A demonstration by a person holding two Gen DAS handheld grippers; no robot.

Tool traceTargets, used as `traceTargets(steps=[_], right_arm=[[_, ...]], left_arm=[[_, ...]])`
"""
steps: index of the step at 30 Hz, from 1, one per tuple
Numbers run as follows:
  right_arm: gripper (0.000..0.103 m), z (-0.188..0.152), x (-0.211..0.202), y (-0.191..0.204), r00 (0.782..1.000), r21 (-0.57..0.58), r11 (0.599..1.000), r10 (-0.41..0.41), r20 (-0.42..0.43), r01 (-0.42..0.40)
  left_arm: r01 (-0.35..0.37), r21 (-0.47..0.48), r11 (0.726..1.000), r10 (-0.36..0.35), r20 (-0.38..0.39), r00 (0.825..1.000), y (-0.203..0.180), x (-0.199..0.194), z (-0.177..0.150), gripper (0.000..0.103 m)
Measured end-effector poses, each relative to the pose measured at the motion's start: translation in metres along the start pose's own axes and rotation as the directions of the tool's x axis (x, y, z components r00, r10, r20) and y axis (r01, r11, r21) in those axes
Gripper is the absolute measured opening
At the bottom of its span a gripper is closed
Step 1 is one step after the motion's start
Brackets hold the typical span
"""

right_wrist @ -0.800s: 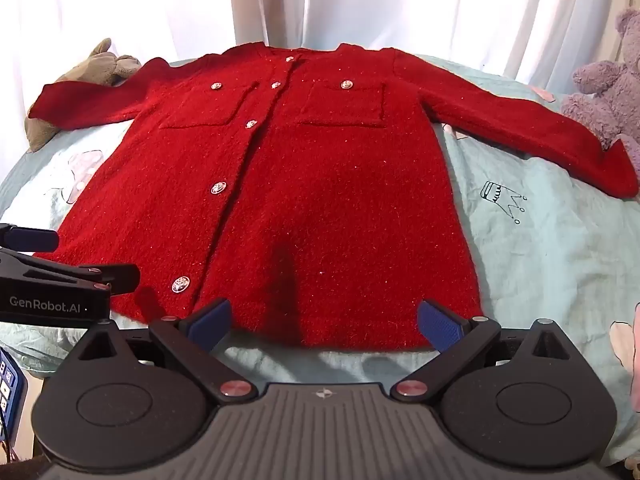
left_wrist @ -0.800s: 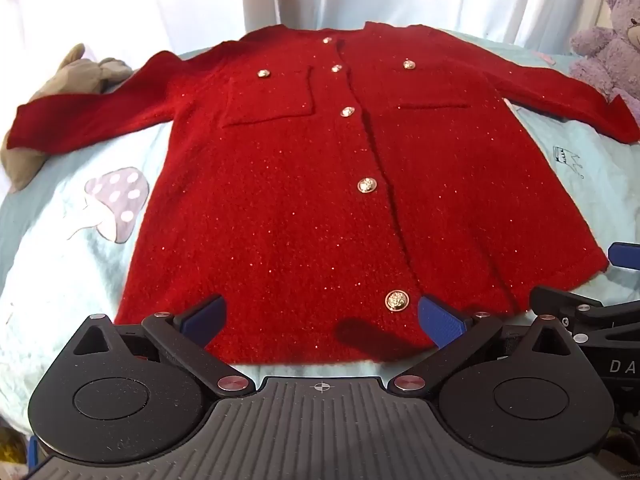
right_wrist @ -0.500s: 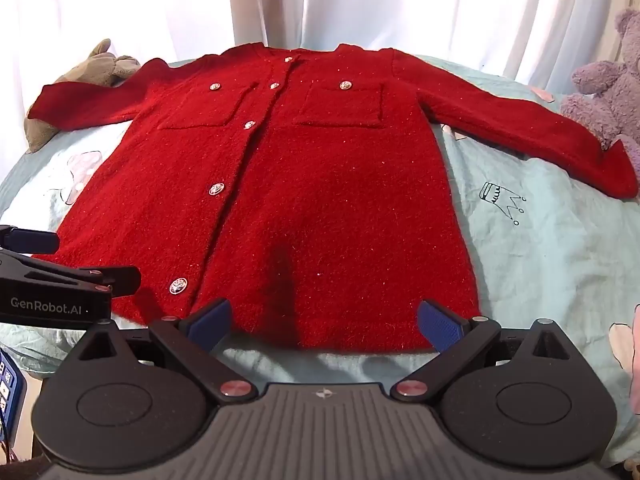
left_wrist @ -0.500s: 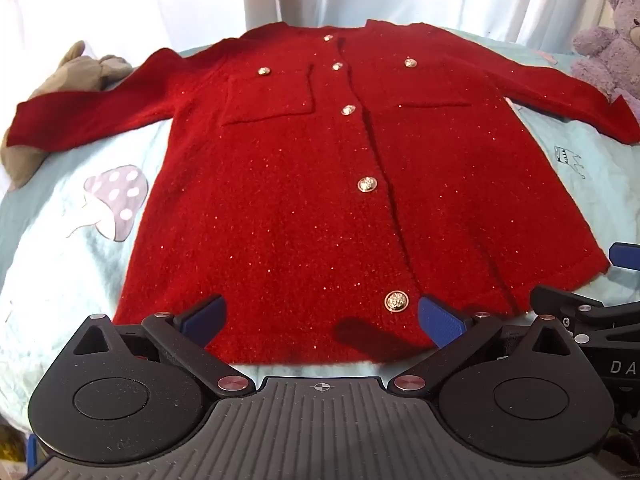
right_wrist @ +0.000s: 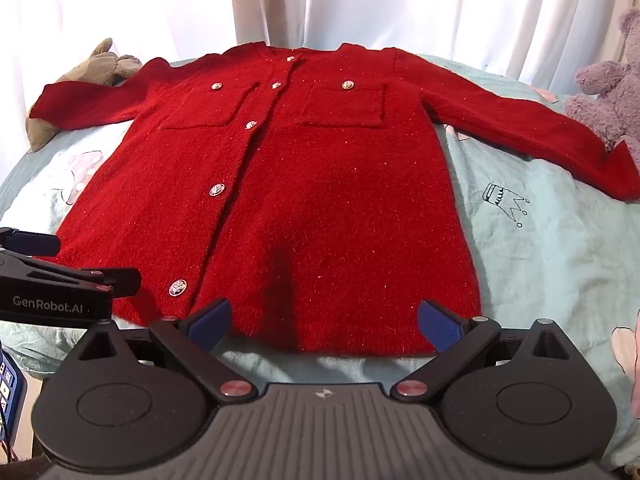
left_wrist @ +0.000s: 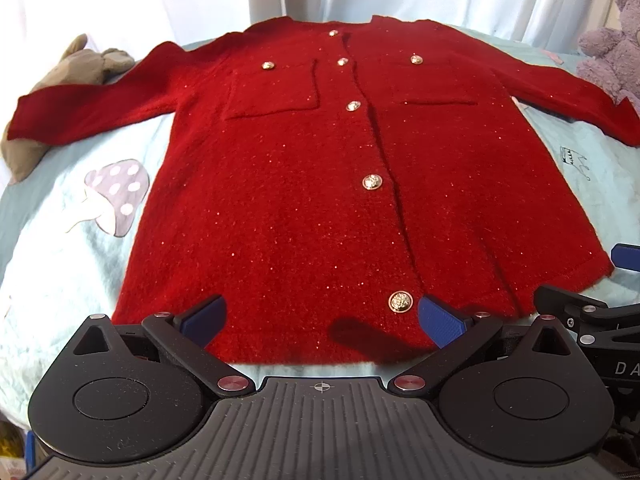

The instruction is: Fold small clothes

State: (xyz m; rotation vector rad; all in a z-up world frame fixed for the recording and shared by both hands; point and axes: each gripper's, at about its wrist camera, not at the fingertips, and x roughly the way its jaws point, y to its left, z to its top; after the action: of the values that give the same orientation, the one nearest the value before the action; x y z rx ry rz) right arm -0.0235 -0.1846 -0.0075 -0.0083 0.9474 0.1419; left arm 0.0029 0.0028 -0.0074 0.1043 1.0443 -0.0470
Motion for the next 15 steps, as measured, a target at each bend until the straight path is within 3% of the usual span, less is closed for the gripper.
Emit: traceTargets(steps=[15], right_arm=[[0.099,0.0007,0.0026,-0.0004,1.000,0.006,1.000,0.003,-0.005,-0.003]], left_arm=[[0.002,-0.017,1.000,-0.002,-0.018,1.000,0.0027,0.0036,0.0041,0.103]])
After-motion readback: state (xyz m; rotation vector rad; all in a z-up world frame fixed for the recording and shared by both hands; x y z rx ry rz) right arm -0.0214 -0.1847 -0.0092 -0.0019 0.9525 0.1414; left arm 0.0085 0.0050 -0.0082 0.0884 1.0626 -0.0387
